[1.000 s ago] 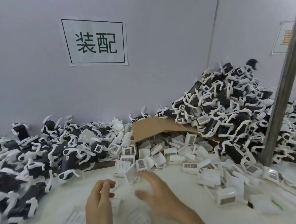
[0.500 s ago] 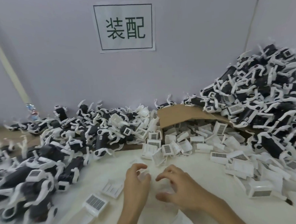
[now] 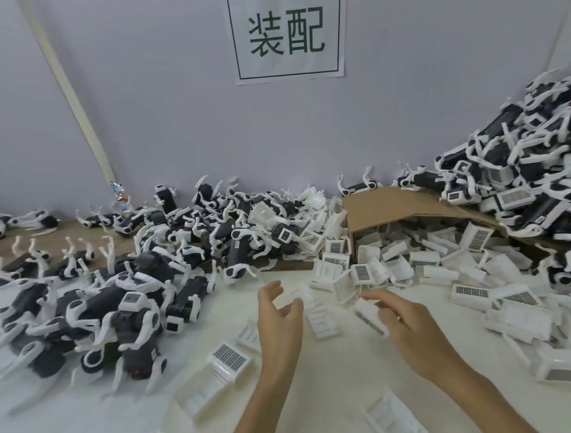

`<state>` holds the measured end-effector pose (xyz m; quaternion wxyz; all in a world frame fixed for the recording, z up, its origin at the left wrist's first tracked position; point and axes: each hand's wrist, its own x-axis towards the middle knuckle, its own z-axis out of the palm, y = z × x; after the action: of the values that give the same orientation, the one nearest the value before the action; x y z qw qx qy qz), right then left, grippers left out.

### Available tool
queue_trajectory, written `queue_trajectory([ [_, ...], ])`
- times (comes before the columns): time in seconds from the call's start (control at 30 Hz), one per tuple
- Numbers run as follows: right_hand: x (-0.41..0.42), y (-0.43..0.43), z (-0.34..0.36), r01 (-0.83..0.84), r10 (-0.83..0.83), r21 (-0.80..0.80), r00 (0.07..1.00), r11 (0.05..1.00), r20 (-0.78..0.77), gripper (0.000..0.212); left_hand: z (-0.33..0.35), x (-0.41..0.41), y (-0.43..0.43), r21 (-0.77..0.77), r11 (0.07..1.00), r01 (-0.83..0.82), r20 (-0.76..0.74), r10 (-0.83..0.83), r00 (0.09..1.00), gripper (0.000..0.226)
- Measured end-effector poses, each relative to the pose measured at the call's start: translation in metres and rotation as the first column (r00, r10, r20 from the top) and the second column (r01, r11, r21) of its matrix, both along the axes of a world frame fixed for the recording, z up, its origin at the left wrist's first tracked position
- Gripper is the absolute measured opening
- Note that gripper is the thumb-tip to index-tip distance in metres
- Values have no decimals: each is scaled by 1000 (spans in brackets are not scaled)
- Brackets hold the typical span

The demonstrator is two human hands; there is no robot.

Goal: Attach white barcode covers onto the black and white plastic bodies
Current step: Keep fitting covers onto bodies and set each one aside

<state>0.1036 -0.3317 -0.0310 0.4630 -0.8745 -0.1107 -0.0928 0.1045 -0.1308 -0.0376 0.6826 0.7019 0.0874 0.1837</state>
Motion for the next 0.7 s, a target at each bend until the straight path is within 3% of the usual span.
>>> queue_trajectory([
  [0.1, 2, -1, 1, 75, -72, 133, 997, 988, -25, 34, 9, 1, 3, -165, 984, 67, 51, -59, 997, 45],
  [0.17, 3, 2, 5, 36, -10, 275, 995, 961, -97, 32, 18, 9, 9, -366, 926, 95, 69, -75, 995, 50],
  [0.27, 2, 5, 12, -20, 122, 453, 973, 891, -197, 33, 34, 31, 27, -757, 643, 118, 64, -107, 992, 56],
  [0.33, 0, 8, 14, -23, 171, 537, 959, 843, -228, 35, 39, 45, 44, -876, 477, 75, 29, -103, 994, 62],
  [0.4, -3, 12, 16, -22, 212, 594, 944, 804, -251, 35, 35, 58, 57, -921, 389, 37, -1, -98, 995, 71],
  [0.47, -5, 14, 17, -26, 257, 642, 928, 766, -270, 35, 27, 65, 62, -911, 412, -2, -51, -106, 993, 69],
  [0.53, -6, 13, 17, -33, 288, 667, 917, 744, -276, 33, 18, 73, 67, -894, 445, -58, -117, -107, 987, 52],
  [0.6, -5, 11, 17, -51, 289, 651, 920, 758, -264, 28, 14, 83, 73, -897, 432, -90, -149, -104, 983, 34],
  [0.7, -5, 7, 19, -36, 210, 565, 946, 824, -247, 29, 19, 97, 78, -891, 445, -93, -150, -95, 984, 35],
])
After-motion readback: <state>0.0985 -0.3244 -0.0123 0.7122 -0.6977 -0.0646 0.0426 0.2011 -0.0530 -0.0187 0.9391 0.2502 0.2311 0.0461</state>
